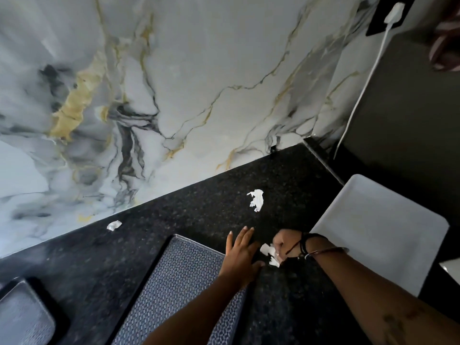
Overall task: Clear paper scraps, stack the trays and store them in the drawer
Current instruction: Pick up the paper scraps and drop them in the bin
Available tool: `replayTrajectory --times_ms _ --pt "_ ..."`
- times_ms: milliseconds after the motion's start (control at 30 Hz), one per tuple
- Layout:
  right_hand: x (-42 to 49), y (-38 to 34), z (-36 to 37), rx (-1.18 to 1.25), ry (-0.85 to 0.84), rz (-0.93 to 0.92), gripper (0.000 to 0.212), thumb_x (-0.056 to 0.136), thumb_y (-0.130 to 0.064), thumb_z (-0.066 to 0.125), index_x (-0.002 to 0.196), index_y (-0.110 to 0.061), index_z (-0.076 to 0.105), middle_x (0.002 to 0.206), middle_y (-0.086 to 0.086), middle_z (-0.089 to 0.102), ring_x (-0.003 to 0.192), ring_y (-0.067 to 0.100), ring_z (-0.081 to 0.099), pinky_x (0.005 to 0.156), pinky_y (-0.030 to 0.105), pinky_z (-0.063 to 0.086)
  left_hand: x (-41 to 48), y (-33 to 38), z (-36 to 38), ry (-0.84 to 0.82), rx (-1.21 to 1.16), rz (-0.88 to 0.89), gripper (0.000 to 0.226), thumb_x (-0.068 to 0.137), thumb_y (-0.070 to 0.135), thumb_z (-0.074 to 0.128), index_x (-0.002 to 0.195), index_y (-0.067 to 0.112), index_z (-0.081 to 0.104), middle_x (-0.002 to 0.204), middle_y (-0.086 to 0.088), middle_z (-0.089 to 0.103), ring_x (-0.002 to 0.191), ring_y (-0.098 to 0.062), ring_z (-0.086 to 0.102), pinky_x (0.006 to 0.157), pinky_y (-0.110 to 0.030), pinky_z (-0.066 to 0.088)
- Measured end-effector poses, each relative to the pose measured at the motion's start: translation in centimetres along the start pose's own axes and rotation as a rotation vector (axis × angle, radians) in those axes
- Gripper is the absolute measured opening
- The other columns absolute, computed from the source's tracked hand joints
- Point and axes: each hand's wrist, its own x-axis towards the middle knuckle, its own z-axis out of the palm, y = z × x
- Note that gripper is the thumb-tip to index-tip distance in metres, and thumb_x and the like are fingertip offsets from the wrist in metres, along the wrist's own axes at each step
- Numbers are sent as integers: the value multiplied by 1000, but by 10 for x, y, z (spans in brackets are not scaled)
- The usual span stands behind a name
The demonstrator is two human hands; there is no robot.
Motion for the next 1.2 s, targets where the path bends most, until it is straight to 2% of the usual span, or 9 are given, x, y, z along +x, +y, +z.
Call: replayTrajectory --times_ms 100,233,433,600,700,800,933,1033,1200 --pt "15 2 -20 53 -87 26 33 81 -6 66 61 -27 51 67 -3 55 75 16 55 62 26 46 22 -4 -7 8 -30 17 63 80 45 59 139 25 45 150 1 40 143 -21 27 119 -46 8" --pt "25 4 -41 226 -227 40 24 77 -7 69 64 -24 58 67 -2 60 65 9 59 54 23 53 37 0 -7 -11 -83 48 33 81 40 57 109 25 65 119 2 59 117 -22 45 100 -38 26" --pt "38 19 -56 421 -155 87 17 74 -12 73 65 -22 62 69 1 67 58 3 63 49 21 54 58 -13 -18 106 -284 -90 16 83 24 56 79 15 69 89 -5 73 90 -27 64 80 -34 42" --pt "53 15 -57 435 290 51 30 74 -4 72 55 -21 56 63 0 60 56 11 57 46 20 48 58 -49 -34 125 -423 -220 6 85 22 56 85 24 62 84 2 72 78 -15 67 64 -24 46" --pt "72 6 -60 275 612 -22 18 70 0 69 54 -8 64 98 16 66 93 27 60 81 33 50 59 -81 -56 289 -409 -319 11 86 20 59 80 18 68 82 -2 71 77 -21 66 63 -22 38" --pt "88 0 -59 61 600 -40 9 74 -7 65 77 -1 71 130 13 60 121 31 52 100 36 44 43 -127 -77 484 -254 -408 9 81 16 69 76 9 71 86 -10 70 82 -29 62 67 -28 41" --pt "112 -15 -52 -19 622 5 20 82 -15 66 82 5 68 91 27 69 86 41 65 73 45 54 -14 -218 -106 601 -167 -773 13 78 20 72 86 10 76 111 -13 67 101 -35 59 82 -41 47" --pt "123 -22 -47 -36 642 61 18 85 -17 63 89 0 69 90 26 69 84 41 66 69 40 49 -61 -284 -120 572 -144 -1002 17 80 21 70 90 9 76 115 -13 64 108 -35 57 86 -42 46" --pt "118 -33 -49 -15 643 112 13 78 -15 71 79 -2 70 79 24 67 78 41 65 63 36 42 -75 -330 -115 403 -343 -984 22 82 16 67 99 5 75 116 -15 65 107 -34 62 88 -40 51"
